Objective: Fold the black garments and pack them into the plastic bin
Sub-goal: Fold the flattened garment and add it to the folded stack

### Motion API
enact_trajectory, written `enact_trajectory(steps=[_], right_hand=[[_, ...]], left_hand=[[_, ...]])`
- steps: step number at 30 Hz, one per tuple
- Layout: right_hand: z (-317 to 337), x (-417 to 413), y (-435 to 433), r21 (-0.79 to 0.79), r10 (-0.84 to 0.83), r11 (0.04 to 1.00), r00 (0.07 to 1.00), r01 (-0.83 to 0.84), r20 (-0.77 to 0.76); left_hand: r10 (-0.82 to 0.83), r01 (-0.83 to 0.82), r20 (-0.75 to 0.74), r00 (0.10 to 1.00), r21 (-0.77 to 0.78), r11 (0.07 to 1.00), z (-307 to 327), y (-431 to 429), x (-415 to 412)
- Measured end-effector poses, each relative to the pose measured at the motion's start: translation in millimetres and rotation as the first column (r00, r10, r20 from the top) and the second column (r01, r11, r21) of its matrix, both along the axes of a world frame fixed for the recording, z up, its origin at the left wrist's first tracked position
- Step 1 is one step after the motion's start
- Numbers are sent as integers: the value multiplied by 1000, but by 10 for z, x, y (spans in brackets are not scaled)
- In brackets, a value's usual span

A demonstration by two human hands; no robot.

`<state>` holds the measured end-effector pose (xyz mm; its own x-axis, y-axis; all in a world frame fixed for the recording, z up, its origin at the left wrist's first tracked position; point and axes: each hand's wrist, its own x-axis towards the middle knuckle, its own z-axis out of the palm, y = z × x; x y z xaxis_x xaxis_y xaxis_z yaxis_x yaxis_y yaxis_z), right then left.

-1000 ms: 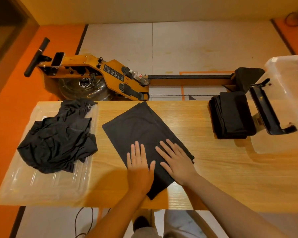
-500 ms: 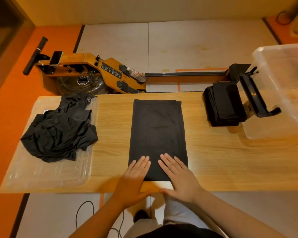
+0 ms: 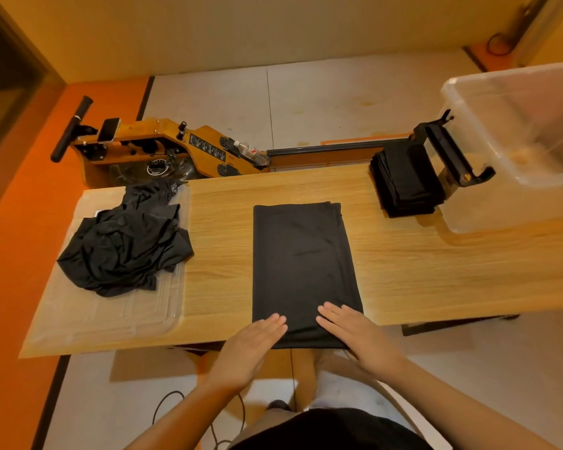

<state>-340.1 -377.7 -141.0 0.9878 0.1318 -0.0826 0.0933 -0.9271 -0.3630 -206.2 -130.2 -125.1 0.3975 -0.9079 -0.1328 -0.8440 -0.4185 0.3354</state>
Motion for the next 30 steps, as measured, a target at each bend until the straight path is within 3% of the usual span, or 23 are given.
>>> enact_trajectory(steps=[3, 7, 12, 16, 21, 24, 27, 30], right_hand=[[125, -70, -7, 138, -173, 976, 985, 170, 8], [320, -28, 43, 293, -392, 871, 917, 395, -69], [548, 222, -26, 533, -562, 663, 820, 526, -109], [782, 607, -206, 616, -608, 554, 778, 560, -160], [766, 1340, -588, 584, -705, 466, 678, 665, -210], [507, 1667, -807, 459, -743, 455, 610, 763, -276], [310, 1759, -868, 326, -794, 462, 548, 825, -263], [264, 1784, -848, 238, -799, 525, 570, 817, -193]], left_hand=[[114, -128, -159, 981, -84, 988, 155, 32, 7], [280, -335, -295, 913, -154, 930, 347, 13, 81], [391, -534, -449, 803, -253, 807, 500, -76, 367], [398, -588, -523, 754, -266, 764, 652, -345, 722], [456, -641, -533, 713, -230, 733, 689, -994, 1449], [554, -658, -486, 676, -60, 750, 449, -1349, 1828], [576, -622, -370, 729, -8, 783, 194, -1448, 1947], [545, -580, -277, 792, -59, 813, 144, -1445, 1955]])
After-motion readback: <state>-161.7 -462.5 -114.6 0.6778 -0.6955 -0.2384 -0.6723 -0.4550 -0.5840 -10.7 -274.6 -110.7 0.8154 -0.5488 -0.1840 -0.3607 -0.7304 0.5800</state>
